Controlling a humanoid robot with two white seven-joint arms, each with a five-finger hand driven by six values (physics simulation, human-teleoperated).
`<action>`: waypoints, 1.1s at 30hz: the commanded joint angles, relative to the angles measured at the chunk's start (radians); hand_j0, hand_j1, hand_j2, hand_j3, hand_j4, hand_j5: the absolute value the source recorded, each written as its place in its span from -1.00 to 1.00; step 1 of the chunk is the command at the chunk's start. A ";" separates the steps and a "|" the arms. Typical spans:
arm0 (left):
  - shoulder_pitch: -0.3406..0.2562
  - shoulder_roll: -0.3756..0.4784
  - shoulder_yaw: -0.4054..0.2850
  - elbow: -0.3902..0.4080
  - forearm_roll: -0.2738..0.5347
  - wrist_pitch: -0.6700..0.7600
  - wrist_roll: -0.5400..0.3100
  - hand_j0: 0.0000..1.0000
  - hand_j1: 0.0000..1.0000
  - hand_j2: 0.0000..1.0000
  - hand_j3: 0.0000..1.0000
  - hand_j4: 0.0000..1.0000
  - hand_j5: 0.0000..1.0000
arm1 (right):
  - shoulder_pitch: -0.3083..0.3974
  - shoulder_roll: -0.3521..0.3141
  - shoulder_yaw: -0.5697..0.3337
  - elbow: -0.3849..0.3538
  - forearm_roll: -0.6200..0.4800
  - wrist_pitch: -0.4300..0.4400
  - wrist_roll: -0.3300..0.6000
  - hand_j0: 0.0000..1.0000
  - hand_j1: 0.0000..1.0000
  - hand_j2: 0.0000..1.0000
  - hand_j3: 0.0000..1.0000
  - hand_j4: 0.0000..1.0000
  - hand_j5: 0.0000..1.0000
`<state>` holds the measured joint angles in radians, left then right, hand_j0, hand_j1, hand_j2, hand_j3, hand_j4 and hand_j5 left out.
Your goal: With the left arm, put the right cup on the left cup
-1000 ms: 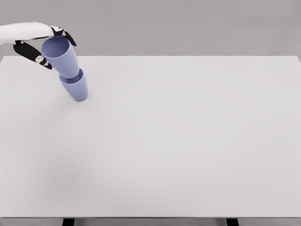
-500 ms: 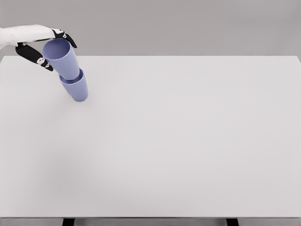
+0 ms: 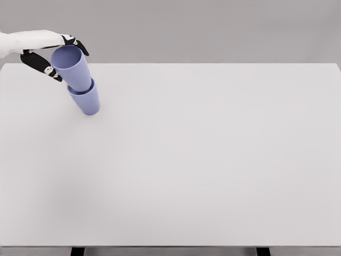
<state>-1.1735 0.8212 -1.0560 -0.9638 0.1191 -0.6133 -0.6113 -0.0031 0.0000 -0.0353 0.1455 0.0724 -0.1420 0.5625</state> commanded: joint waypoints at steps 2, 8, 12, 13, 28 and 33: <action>0.002 -0.001 0.001 0.000 0.005 0.002 0.000 0.22 0.22 0.22 0.22 0.22 0.22 | 0.000 0.000 0.000 0.000 0.001 -0.001 0.000 1.00 1.00 1.00 1.00 1.00 1.00; 0.008 -0.001 0.002 0.000 0.002 0.002 0.000 0.22 0.22 0.22 0.22 0.22 0.22 | 0.000 0.000 0.000 0.000 0.001 -0.001 0.000 1.00 1.00 1.00 1.00 1.00 1.00; 0.008 -0.001 0.004 0.000 0.001 0.002 0.000 0.37 0.37 0.37 0.37 0.37 0.37 | 0.000 0.000 0.000 0.000 0.001 -0.001 0.000 1.00 1.00 1.00 1.00 1.00 1.00; 0.008 -0.001 0.004 0.000 0.001 0.002 0.004 0.48 0.48 0.48 0.48 0.48 0.48 | 0.000 0.000 -0.002 0.000 0.001 -0.001 0.000 1.00 1.00 1.00 1.00 1.00 1.00; 0.008 -0.001 0.005 -0.001 -0.007 0.002 0.024 0.89 0.89 0.89 0.89 0.89 0.89 | 0.000 0.000 0.000 0.000 0.001 0.001 0.000 1.00 1.00 1.00 1.00 1.00 1.00; 0.009 0.010 0.010 -0.012 -0.006 0.002 0.024 0.96 0.96 0.96 0.96 0.96 0.96 | 0.000 0.000 0.000 0.000 0.001 -0.001 0.000 1.00 1.00 1.00 1.00 1.00 1.00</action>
<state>-1.1643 0.8251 -1.0511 -0.9693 0.1059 -0.6137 -0.5881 -0.0031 0.0000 -0.0353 0.1455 0.0724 -0.1416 0.5625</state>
